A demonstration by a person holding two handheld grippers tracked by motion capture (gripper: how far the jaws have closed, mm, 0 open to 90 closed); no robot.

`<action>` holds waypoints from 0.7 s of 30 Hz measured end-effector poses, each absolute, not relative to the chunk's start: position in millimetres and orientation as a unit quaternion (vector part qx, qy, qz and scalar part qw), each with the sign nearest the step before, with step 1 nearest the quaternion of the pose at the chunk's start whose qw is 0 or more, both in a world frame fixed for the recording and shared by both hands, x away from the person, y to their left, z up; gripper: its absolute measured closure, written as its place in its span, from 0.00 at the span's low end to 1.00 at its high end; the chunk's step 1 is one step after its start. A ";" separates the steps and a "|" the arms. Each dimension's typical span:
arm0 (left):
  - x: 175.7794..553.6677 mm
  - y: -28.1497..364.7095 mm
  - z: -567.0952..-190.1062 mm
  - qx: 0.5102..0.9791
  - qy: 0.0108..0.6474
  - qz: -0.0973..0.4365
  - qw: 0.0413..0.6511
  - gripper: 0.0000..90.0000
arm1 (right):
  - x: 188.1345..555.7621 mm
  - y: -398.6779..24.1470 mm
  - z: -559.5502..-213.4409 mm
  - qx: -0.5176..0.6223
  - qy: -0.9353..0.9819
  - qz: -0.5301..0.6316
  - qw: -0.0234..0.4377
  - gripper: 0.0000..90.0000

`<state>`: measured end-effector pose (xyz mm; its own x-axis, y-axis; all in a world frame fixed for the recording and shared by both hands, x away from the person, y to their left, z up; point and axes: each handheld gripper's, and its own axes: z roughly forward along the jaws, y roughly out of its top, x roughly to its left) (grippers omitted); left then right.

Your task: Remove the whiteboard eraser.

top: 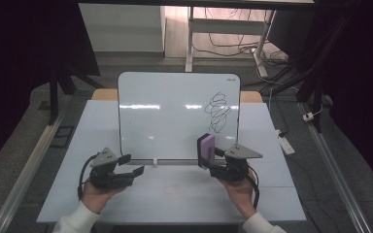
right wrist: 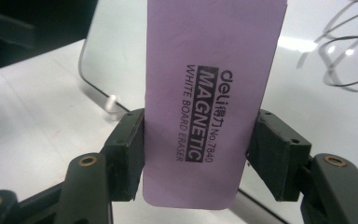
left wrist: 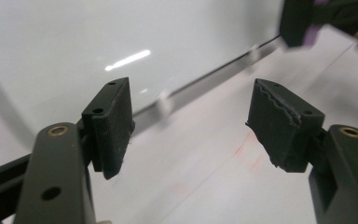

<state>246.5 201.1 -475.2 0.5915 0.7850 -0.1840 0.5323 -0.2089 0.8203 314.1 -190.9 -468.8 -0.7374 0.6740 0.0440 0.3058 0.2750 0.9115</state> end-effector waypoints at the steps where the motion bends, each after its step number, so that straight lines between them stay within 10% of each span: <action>1: 244.2 206.8 -478.9 0.764 0.437 0.143 0.453 0.34 | 314.8 -193.1 -468.3 0.314 0.779 0.511 0.182 0.44; 21: 240.9 245.2 -503.7 0.763 0.479 0.140 0.411 0.24 | 323.1 -223.2 -451.9 0.319 0.770 0.501 0.233 0.44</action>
